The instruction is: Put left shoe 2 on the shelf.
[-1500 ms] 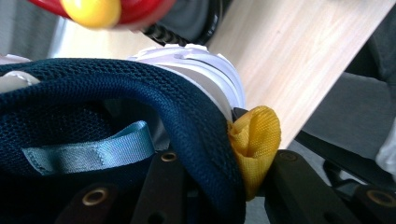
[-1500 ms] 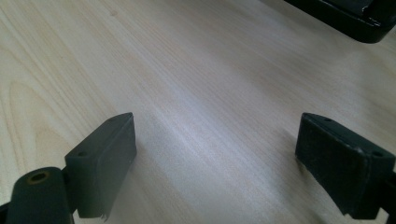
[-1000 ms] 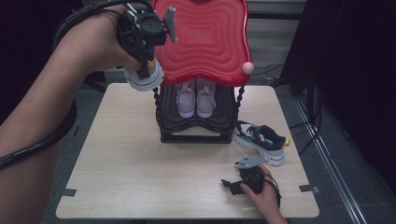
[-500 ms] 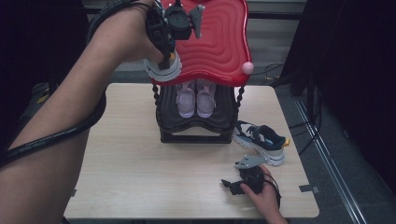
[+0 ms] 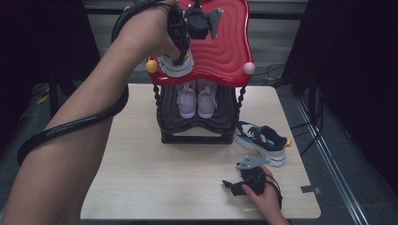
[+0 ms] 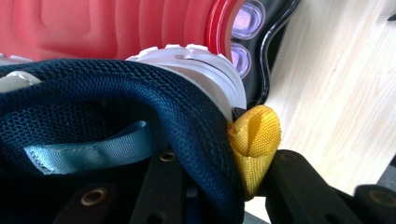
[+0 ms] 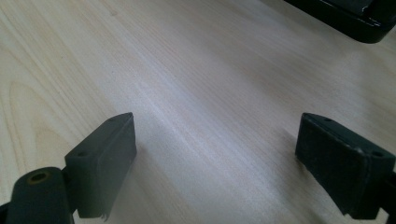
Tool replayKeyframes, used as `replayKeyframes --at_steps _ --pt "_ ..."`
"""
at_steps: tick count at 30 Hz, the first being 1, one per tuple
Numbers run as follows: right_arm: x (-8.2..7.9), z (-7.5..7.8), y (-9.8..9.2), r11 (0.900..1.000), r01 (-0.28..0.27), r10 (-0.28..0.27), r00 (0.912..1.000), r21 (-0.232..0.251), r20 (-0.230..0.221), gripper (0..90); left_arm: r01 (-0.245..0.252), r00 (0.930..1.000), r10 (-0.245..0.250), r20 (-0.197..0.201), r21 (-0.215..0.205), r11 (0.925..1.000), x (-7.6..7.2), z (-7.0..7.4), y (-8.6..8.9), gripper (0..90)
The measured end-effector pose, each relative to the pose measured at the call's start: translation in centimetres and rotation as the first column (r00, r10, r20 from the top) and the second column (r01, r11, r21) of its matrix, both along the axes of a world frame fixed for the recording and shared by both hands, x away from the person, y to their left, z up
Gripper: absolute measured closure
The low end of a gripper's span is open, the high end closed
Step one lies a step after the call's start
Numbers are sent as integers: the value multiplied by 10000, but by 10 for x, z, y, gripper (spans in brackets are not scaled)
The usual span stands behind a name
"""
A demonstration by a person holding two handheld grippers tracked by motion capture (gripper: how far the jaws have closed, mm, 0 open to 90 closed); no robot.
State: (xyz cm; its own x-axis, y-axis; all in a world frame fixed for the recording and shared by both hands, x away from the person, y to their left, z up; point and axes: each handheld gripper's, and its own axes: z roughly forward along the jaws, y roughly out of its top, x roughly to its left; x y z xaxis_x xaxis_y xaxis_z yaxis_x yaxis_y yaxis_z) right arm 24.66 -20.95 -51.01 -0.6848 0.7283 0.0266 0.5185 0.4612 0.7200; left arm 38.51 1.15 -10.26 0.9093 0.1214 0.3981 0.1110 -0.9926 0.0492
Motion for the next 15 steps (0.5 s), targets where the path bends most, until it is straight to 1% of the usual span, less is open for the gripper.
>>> replayKeyframes --at_steps 4,5,6,7,10,11,15 --pt "0 0 0 10000 1 -1 10000 -4 0 119 135 9999 -135 31 -91 9999 6 0 -7 740" --pt "0 0 0 10000 1 -1 10000 -3 -1 119 213 9997 -213 85 -25 9998 7 0 -10 740" --pt "0 0 0 10000 1 -1 10000 -2 1 119 221 9997 -220 117 -53 9997 8 0 -11 740" --pt "0 0 0 10000 -1 1 10000 -1 -2 119 334 9992 -335 234 11 9994 9 0 -13 740" --pt "0 0 0 10000 1 -1 10000 -3 0 119 390 9992 -391 124 51 9992 13 -1 -17 739" --pt "0 0 0 10000 -1 1 10000 -5 0 120 427 9990 -428 114 121 9990 15 -1 -19 738" --pt "0 0 0 10000 -5 5 10000 -19 -15 119 588 9980 -594 209 273 9979 22 -2 -23 736"
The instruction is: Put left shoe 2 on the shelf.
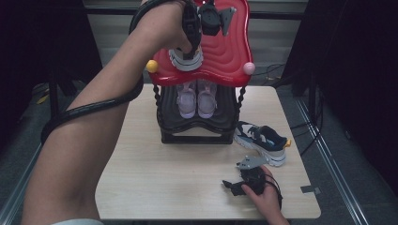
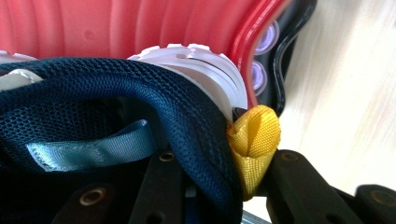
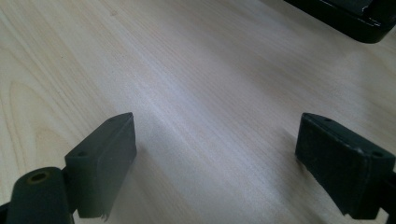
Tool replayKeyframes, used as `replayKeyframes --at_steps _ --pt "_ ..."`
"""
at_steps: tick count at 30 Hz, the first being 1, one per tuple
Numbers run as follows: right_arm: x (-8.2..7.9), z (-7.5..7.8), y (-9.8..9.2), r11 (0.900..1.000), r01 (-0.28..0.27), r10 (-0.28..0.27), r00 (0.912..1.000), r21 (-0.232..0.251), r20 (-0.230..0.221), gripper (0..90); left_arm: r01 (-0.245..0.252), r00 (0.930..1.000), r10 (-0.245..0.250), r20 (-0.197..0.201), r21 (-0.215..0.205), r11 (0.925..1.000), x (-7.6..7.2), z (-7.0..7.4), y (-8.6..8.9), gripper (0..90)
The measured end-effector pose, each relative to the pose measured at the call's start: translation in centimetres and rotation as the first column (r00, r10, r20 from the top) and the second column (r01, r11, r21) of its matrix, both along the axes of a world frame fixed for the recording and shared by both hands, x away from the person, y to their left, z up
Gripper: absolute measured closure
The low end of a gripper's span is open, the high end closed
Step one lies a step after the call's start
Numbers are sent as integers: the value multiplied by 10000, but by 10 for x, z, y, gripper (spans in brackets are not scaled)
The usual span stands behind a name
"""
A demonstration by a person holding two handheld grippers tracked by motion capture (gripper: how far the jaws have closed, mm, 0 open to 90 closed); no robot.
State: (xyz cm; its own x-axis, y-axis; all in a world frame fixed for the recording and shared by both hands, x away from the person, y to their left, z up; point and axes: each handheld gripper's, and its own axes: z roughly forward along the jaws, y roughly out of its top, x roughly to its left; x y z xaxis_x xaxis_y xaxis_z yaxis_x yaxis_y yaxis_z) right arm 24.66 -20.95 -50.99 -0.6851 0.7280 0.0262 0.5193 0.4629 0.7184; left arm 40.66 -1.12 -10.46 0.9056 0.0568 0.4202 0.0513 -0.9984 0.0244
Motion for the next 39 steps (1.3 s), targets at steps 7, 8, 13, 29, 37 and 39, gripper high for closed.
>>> replayKeyframes --at_steps 7,8,13,29,37,39 --pt "0 0 0 10000 -4 4 10000 2 0 119 219 9998 -219 -9 195 9996 9 -5 -5 734" --pt "0 0 0 10000 -5 5 10000 1 4 120 183 9998 -182 -27 178 9997 10 -6 -5 734" --pt "0 0 0 10000 -2 2 10000 1 2 119 351 9994 -349 -88 247 9991 16 -9 -8 733" --pt "0 0 0 10000 -3 3 10000 -2 3 119 794 9968 -793 -39 352 9962 19 -10 -9 724" --pt "0 0 0 10000 -4 4 10000 -1 3 119 871 9962 -868 -112 232 9959 21 -10 -6 723" --pt "0 0 0 10000 -1 1 10000 -1 2 119 873 9961 -870 -165 217 9959 22 -10 -4 723"
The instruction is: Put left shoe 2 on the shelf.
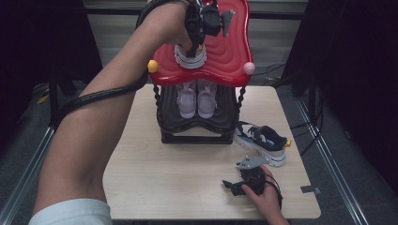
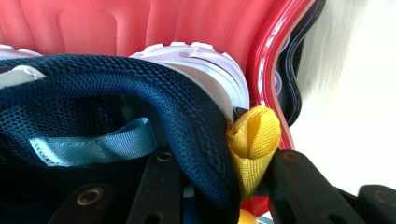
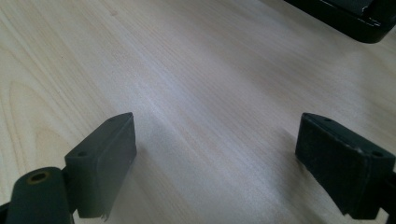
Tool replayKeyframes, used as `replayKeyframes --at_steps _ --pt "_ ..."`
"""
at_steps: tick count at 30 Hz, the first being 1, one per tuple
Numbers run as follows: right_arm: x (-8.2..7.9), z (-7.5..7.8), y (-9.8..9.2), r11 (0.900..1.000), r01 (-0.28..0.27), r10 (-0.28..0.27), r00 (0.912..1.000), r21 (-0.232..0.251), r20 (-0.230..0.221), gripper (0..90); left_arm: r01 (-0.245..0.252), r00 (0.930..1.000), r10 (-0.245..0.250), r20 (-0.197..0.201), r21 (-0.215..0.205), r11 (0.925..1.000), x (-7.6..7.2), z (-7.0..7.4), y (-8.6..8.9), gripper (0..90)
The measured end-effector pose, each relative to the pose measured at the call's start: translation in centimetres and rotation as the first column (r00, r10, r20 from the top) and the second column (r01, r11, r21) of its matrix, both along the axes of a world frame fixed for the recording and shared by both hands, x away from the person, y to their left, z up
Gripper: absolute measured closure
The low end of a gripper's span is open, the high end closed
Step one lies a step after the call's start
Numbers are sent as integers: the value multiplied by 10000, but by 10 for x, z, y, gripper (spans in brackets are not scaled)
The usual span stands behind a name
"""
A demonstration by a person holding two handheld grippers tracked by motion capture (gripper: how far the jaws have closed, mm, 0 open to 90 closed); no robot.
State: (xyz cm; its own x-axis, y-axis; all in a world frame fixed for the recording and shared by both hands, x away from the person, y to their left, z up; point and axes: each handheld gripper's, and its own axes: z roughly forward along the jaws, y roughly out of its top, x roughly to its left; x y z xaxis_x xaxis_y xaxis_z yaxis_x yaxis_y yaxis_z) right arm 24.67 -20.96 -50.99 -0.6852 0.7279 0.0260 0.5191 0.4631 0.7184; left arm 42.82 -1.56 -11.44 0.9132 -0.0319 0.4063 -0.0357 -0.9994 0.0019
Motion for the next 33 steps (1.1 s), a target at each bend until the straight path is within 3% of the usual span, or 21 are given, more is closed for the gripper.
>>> replayKeyframes --at_steps 8,24,26,33 --pt "0 0 0 10000 11 -11 10000 10 -22 119 -114 9999 113 -55 -151 9998 1 0 2 721" --pt "0 0 0 10000 8 -8 10000 11 -24 119 -25 10000 25 -80 3 10000 1 0 5 718" --pt "0 0 0 10000 7 -7 10000 13 -26 119 -137 9999 135 -107 -179 9997 2 0 7 717" --pt "0 0 0 10000 0 0 10000 3 -3 119 -174 9998 175 33 -240 9996 2 2 8 687"
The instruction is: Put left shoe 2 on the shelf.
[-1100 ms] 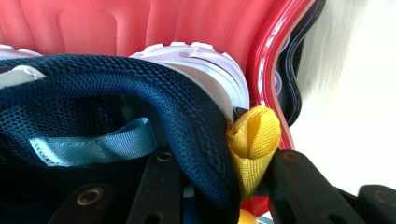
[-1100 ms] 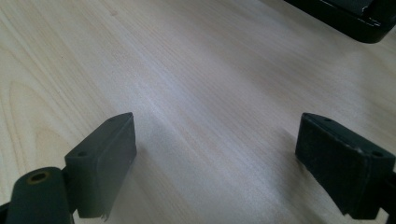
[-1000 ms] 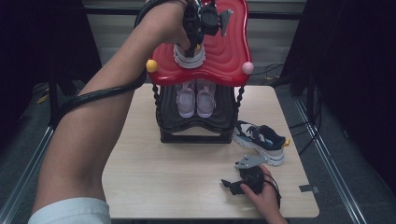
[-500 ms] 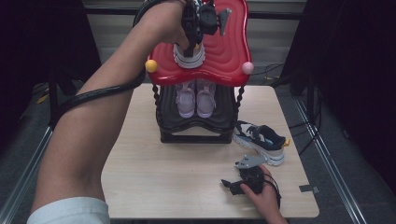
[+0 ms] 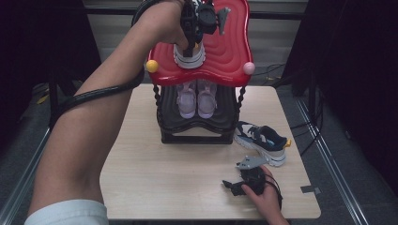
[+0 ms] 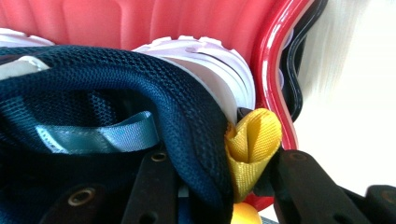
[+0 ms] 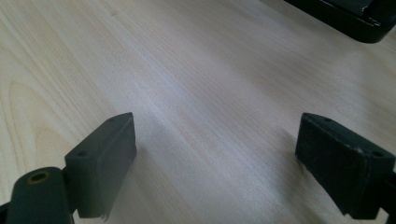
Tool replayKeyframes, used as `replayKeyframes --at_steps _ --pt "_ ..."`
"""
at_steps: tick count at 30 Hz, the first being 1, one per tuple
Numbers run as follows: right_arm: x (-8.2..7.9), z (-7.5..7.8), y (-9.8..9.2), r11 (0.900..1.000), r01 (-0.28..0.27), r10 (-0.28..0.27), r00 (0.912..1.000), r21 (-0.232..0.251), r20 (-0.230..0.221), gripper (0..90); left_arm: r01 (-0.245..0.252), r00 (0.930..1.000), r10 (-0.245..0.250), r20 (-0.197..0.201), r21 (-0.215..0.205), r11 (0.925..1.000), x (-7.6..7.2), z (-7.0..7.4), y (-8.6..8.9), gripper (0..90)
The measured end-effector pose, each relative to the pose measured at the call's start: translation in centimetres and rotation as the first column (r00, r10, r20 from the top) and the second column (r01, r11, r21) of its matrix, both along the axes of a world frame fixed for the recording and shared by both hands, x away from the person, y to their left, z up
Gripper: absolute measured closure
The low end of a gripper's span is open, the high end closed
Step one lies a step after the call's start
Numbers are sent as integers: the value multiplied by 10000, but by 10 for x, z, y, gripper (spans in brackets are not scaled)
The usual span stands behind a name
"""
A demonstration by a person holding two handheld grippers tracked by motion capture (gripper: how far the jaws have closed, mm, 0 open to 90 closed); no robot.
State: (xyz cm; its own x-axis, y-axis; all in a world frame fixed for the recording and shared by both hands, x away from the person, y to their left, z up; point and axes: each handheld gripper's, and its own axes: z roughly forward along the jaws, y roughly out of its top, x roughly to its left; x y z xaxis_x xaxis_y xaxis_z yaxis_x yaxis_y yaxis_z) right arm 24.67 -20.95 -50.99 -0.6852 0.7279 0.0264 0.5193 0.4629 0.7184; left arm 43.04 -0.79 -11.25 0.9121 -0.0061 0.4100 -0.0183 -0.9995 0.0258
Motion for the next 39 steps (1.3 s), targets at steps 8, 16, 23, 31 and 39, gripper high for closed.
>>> replayKeyframes --at_steps 8,16,23,31,39 --pt "0 0 0 10000 -4 4 10000 0 -1 119 -79 9998 82 185 -149 9999 1 2 2 639" --pt "0 0 0 10000 -3 3 10000 1 -2 119 -610 9971 634 419 -558 9966 5 3 6 479" --pt "0 0 0 10000 0 0 10000 -2 3 119 -1195 9926 1211 72 -1104 9867 10 4 10 353" --pt "0 0 0 10000 -4 4 10000 4 0 119 -1966 9797 1873 -708 -1616 9671 12 6 12 294" --pt "0 0 0 10000 -3 3 10000 4 1 119 -2022 9782 1912 -808 -1621 9658 9 9 13 286"
